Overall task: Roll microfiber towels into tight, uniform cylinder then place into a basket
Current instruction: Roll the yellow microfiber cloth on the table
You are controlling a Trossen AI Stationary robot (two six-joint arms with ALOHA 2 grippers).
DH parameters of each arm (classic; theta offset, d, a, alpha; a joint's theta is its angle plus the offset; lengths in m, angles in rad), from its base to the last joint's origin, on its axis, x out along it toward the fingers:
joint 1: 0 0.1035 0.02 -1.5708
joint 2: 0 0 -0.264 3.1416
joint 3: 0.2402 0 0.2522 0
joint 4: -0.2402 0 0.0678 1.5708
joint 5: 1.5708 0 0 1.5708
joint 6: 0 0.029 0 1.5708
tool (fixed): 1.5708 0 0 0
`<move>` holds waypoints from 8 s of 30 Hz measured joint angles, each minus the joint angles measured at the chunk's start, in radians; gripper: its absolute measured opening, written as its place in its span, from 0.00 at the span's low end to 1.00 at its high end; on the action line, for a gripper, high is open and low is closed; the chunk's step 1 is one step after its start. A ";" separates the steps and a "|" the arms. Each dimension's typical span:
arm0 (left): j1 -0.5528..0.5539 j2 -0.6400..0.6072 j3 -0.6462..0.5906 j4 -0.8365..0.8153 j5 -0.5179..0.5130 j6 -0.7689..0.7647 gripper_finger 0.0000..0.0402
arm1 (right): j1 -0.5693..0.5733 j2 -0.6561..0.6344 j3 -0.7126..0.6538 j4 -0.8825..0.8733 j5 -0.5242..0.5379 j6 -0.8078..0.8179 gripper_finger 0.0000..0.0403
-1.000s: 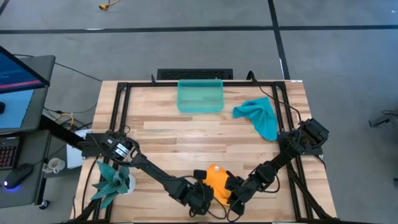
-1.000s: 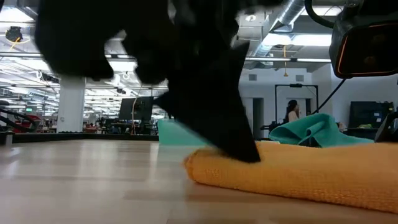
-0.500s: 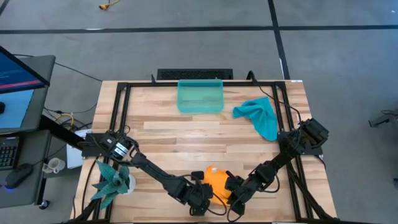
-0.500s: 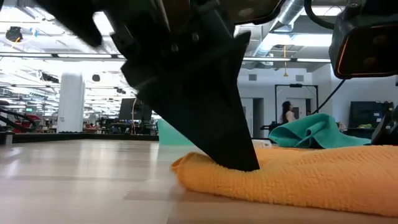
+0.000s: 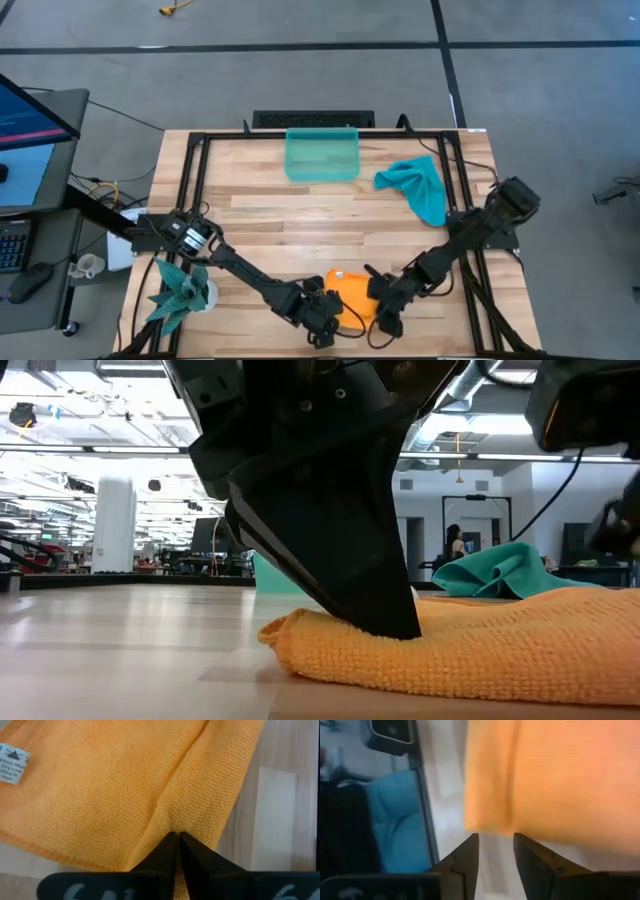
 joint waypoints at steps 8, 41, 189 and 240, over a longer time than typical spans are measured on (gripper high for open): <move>0.009 0.003 -0.002 0.044 -0.014 -0.052 0.05 | 0.094 -0.187 0.001 -0.207 0.339 -0.179 0.33; 0.095 0.008 -0.004 0.114 -0.013 -0.042 0.05 | 0.340 -0.271 0.040 0.026 0.913 -0.978 0.36; 0.058 0.104 0.170 -0.177 -0.255 0.441 0.02 | 0.150 0.052 0.048 -0.200 0.460 0.038 0.04; 0.167 0.146 0.343 -0.359 0.168 0.011 0.04 | 0.154 0.050 -0.043 0.043 0.328 0.277 0.22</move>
